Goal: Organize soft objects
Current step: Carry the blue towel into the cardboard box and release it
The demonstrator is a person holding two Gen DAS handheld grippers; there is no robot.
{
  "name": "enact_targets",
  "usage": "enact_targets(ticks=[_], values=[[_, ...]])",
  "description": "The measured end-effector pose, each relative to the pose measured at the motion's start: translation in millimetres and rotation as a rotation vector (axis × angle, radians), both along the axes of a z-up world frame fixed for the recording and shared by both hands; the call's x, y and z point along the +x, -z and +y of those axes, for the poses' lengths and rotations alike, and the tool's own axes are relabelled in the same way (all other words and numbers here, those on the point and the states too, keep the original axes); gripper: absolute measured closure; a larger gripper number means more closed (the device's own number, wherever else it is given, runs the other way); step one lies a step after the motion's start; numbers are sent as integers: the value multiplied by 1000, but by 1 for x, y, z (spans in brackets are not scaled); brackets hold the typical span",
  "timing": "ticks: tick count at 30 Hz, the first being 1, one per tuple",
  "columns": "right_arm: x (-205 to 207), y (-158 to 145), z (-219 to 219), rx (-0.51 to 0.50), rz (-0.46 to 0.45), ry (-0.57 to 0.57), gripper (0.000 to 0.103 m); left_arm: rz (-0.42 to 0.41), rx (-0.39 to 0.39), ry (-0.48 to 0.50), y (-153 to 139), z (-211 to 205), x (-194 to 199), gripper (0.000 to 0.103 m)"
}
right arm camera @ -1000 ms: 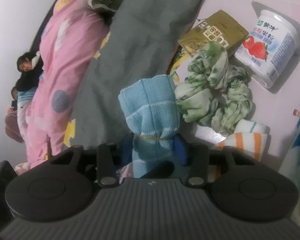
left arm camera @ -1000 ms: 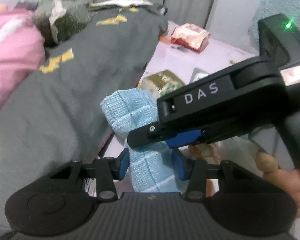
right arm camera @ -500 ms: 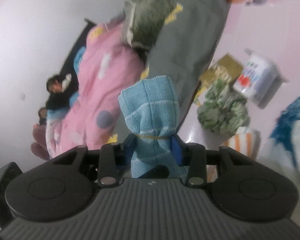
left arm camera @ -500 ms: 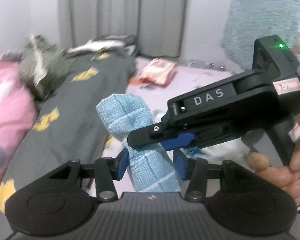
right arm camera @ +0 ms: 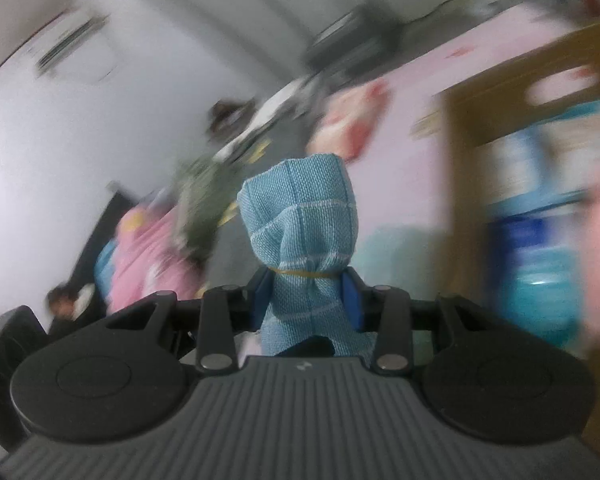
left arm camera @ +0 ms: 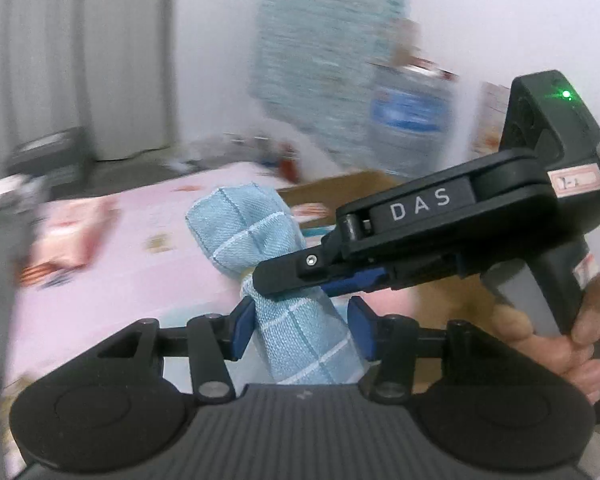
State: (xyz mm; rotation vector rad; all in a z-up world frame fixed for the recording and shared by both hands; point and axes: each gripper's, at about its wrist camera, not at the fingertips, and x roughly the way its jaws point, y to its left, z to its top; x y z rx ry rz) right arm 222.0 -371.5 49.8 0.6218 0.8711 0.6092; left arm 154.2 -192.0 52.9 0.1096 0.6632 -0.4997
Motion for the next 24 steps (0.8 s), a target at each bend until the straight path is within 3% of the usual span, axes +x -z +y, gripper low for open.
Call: enact_targets(ticks=[6, 10, 13, 17, 24], values=[[-14, 7, -113, -78, 47, 215, 69, 63, -8, 197, 14, -100, 39, 50], [-14, 13, -168, -139, 75, 315, 69, 103, -7, 261, 27, -140, 63, 50], [-5, 23, -190, -201, 90, 346, 67, 142, 38, 282, 44, -167, 72, 44], [11, 41, -200, -324, 111, 379, 67, 209, 106, 261, 69, -181, 91, 44], [19, 53, -200, -312, 121, 395, 67, 235, 66, 225, 63, -150, 89, 44]])
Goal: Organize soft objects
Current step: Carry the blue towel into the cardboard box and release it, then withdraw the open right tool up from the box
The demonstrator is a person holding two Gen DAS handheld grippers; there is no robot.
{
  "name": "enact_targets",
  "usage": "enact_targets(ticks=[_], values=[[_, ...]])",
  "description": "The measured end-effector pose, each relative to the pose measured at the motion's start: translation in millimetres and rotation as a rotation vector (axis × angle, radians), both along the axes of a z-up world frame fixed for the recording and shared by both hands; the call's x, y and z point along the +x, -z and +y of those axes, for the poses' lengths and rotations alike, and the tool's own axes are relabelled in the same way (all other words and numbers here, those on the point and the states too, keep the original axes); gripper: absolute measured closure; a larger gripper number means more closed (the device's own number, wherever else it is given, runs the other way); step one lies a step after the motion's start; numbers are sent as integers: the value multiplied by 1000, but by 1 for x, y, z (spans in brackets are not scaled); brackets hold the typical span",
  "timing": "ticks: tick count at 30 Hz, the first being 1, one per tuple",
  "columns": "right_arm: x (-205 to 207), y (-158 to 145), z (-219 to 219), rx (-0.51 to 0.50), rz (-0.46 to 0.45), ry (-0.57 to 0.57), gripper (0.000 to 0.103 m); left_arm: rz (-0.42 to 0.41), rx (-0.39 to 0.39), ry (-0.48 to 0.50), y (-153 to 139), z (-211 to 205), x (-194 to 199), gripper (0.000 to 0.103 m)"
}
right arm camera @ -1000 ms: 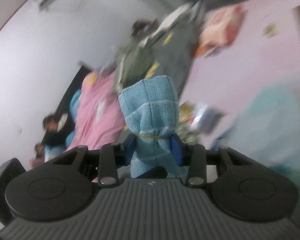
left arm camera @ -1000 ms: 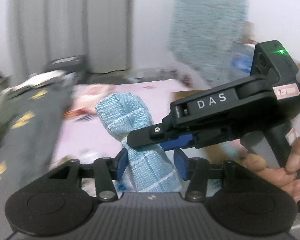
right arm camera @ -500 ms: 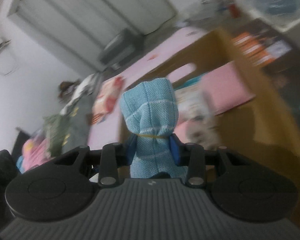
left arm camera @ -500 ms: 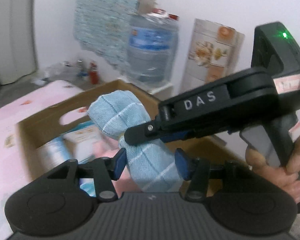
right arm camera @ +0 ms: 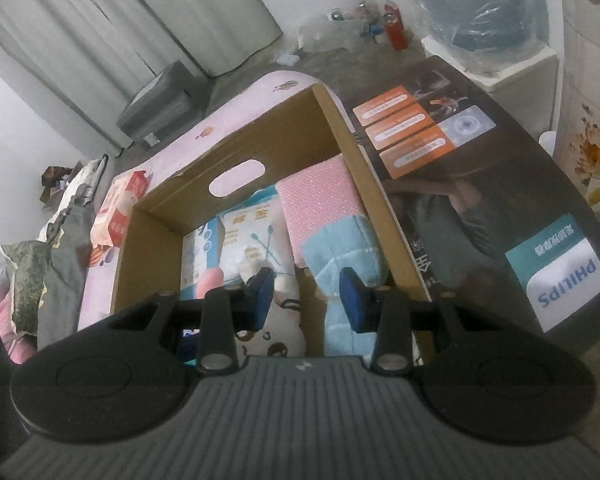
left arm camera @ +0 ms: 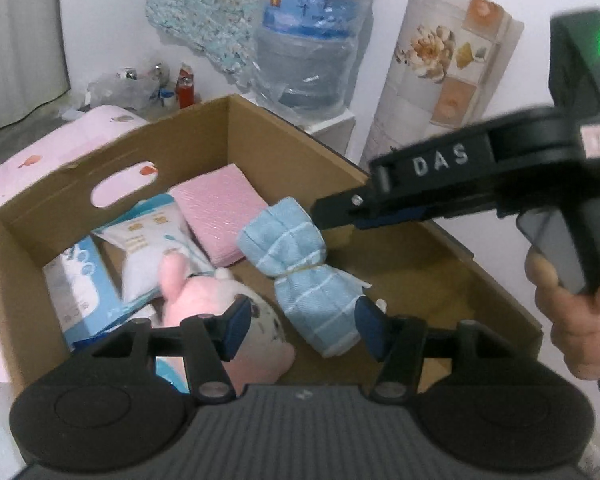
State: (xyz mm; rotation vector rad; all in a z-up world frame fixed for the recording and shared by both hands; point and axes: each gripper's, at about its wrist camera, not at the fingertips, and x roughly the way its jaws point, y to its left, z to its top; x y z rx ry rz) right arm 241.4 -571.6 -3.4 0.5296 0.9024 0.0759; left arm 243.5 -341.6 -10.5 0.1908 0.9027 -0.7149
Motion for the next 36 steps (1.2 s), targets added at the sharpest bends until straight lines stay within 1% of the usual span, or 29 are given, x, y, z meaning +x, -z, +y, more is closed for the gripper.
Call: enact_targets(ticks=[2, 4, 6, 8, 12, 15, 20, 23, 25, 27, 30, 32, 34, 36], values=[[-3, -1, 1, 14, -10, 2, 67, -8, -17, -15, -10, 11, -3, 42], [-14, -13, 5, 26, -30, 10, 66, -17, -36, -33, -20, 24, -7, 38], [-26, -24, 11, 38, -72, 9, 66, -26, -46, -53, -30, 37, -12, 32], [-36, -33, 17, 50, -114, 0, 65, -29, -55, -79, -41, 54, -23, 29], [-51, -47, 38, 74, -163, -42, 63, -57, -87, -139, -57, 93, -45, 24], [-57, -59, 61, 86, -182, -100, 62, -101, -125, -198, -70, 130, -64, 22], [-59, -77, 111, 135, -215, -217, 62, -185, -149, -364, -77, 198, -92, 20], [-59, -81, 145, 166, -229, -292, 60, -200, -166, -493, -73, 241, -106, 19], [-56, -82, 169, 174, -218, -353, 58, -206, -192, -587, -67, 271, -115, 19], [-48, -81, 194, 172, -189, -408, 58, -229, -194, -676, -58, 296, -123, 19], [-33, -79, 225, 194, -139, -469, 58, -246, -142, -762, -43, 323, -126, 19], [-18, -76, 246, 233, -99, -509, 57, -259, -107, -792, -34, 337, -127, 21], [-5, -71, 267, 274, -52, -548, 55, -259, -92, -794, -27, 347, -123, 22], [11, -63, 296, 307, 6, -587, 53, -267, -80, -788, -20, 352, -113, 27]])
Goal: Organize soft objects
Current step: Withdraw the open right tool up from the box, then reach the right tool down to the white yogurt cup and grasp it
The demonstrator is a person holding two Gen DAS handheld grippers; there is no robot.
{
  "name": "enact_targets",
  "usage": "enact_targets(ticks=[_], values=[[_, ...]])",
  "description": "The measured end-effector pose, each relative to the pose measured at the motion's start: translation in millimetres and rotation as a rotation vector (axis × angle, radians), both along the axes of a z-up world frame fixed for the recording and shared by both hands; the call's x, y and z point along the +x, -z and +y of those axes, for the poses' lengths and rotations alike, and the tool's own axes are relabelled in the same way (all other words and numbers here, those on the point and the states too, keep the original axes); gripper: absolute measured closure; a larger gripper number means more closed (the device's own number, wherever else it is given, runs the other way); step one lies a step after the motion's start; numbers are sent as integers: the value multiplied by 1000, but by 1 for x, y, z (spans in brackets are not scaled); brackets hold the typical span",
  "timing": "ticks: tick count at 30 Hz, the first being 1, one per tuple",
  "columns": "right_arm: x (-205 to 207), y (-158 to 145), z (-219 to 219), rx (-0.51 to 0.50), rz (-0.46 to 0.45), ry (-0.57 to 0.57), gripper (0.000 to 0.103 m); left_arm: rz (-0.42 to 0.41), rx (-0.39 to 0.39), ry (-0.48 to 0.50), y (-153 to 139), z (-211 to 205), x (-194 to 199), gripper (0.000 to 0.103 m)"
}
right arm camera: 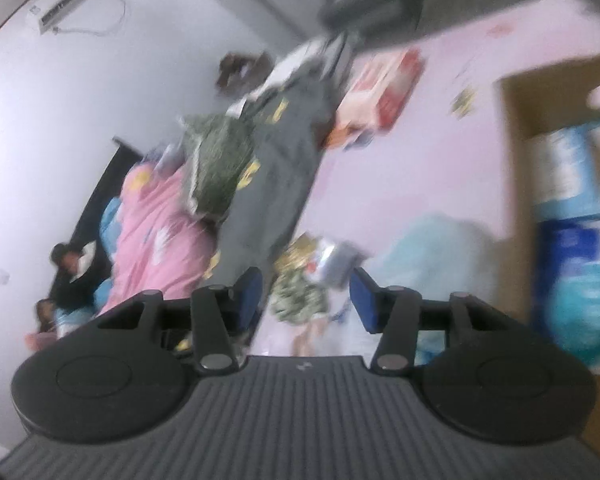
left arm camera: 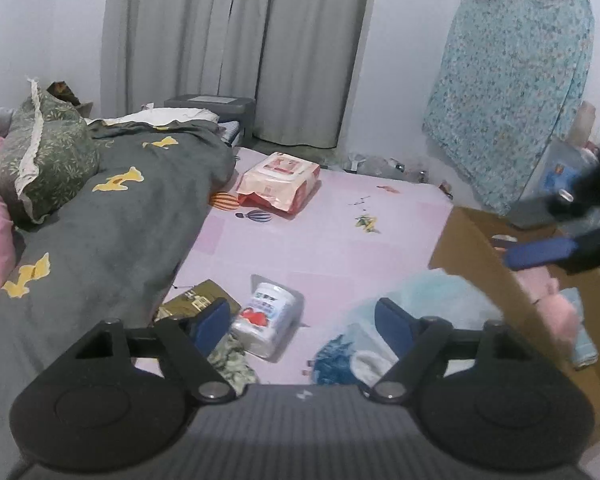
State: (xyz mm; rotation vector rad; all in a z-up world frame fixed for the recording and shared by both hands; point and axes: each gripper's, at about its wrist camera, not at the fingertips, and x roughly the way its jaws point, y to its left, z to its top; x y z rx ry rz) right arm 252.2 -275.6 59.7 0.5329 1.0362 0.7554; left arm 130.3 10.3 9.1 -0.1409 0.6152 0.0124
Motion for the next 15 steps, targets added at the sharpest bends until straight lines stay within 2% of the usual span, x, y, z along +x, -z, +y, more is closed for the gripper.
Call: enact_targets(ticks=[2, 5, 6, 10, 15], values=[[18, 11, 30, 4, 52, -49, 52, 2, 18, 4, 7, 3, 11, 33], [48, 30, 71, -8, 140, -83, 51, 20, 34, 33, 19, 5, 27, 36], [61, 39, 85, -18, 176, -84, 51, 34, 35, 41, 22, 7, 35, 41], [98, 69, 122, -75, 276, -95, 49, 115, 17, 90, 37, 13, 68, 42], [136, 106, 151, -169, 374, -84, 43, 236, 53, 115, 61, 13, 110, 44]])
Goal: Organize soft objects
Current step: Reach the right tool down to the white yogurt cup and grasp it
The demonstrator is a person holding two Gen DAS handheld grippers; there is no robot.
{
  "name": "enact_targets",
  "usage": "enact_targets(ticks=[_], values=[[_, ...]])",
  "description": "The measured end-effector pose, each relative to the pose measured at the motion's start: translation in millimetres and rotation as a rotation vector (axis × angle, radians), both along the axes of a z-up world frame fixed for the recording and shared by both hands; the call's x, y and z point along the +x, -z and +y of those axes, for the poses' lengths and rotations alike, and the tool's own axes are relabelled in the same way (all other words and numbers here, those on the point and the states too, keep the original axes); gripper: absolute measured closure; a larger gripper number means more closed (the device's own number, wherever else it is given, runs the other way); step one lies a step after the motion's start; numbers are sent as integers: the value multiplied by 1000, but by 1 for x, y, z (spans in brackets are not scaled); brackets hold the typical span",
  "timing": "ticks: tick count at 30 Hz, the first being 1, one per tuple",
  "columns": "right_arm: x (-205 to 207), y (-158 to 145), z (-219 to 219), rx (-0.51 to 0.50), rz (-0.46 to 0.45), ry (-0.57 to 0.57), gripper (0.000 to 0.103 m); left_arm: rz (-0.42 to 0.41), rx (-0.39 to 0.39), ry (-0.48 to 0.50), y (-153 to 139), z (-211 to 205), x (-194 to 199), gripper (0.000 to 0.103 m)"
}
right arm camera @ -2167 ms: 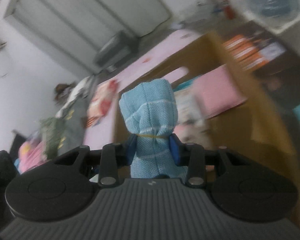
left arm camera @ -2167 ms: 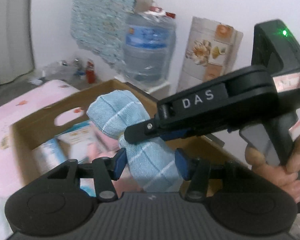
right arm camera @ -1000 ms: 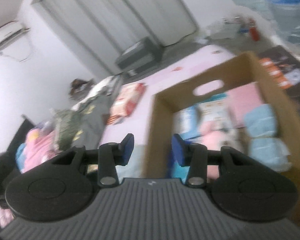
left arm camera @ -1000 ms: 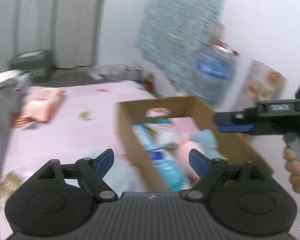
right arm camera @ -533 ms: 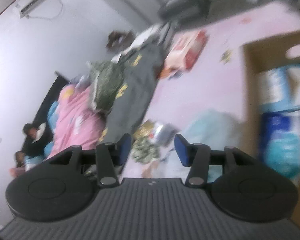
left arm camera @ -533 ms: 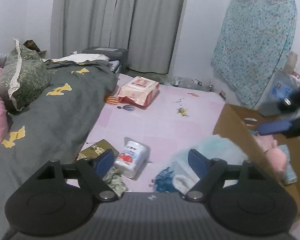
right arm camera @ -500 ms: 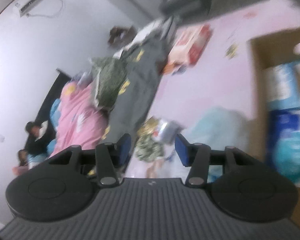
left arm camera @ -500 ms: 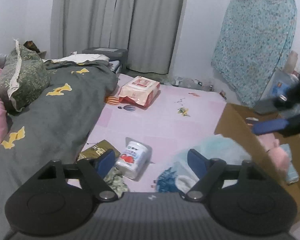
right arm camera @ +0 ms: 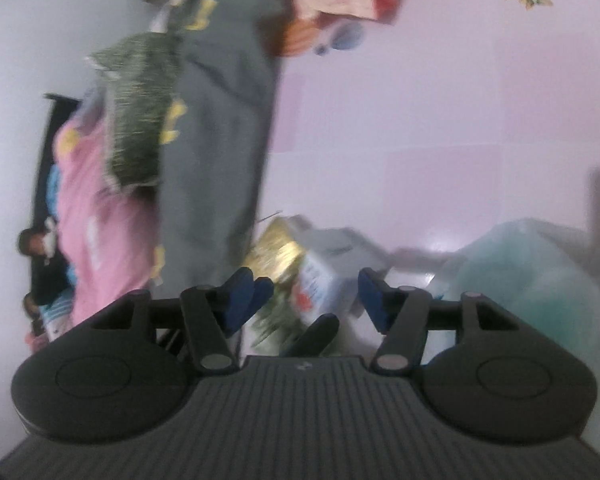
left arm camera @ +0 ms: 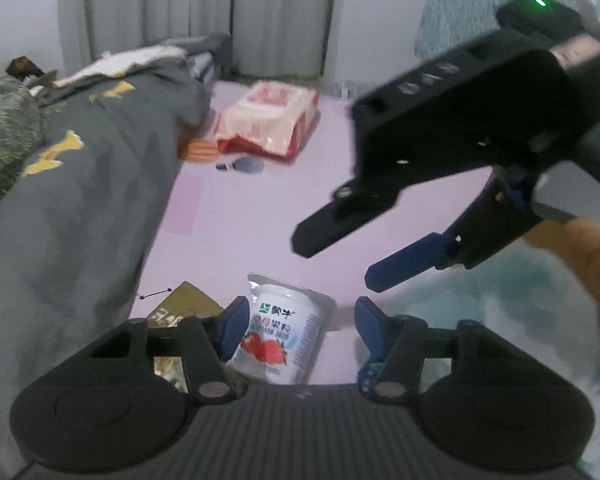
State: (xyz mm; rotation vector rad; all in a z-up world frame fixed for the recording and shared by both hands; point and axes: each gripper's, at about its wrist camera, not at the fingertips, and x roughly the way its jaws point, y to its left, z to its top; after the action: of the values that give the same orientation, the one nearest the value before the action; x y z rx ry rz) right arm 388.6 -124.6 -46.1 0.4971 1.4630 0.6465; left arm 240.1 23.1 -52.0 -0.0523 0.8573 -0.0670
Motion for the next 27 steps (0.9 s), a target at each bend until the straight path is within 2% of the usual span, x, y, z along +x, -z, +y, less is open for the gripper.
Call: enact_targets(ticks=[4, 9, 12, 17, 20, 25, 27], values=[[19, 27, 10, -40, 76, 9, 37, 78, 36, 16, 17, -1, 19, 44], [28, 53, 20, -62, 148, -11, 31, 128, 4, 26, 26, 5, 31, 42], [30, 61, 25, -49, 170, -19, 27, 132, -26, 16, 29, 10, 32, 42], [28, 70, 29, -13, 170, -1, 27, 127, -51, 5, 28, 12, 29, 43], [27, 71, 35, -6, 137, 4, 32, 133, -76, 0, 27, 15, 28, 43], [25, 71, 40, 35, 121, 20, 49, 129, -100, -9, 26, 17, 25, 43], [24, 69, 41, 58, 119, 17, 53, 127, -114, -9, 26, 18, 24, 43]])
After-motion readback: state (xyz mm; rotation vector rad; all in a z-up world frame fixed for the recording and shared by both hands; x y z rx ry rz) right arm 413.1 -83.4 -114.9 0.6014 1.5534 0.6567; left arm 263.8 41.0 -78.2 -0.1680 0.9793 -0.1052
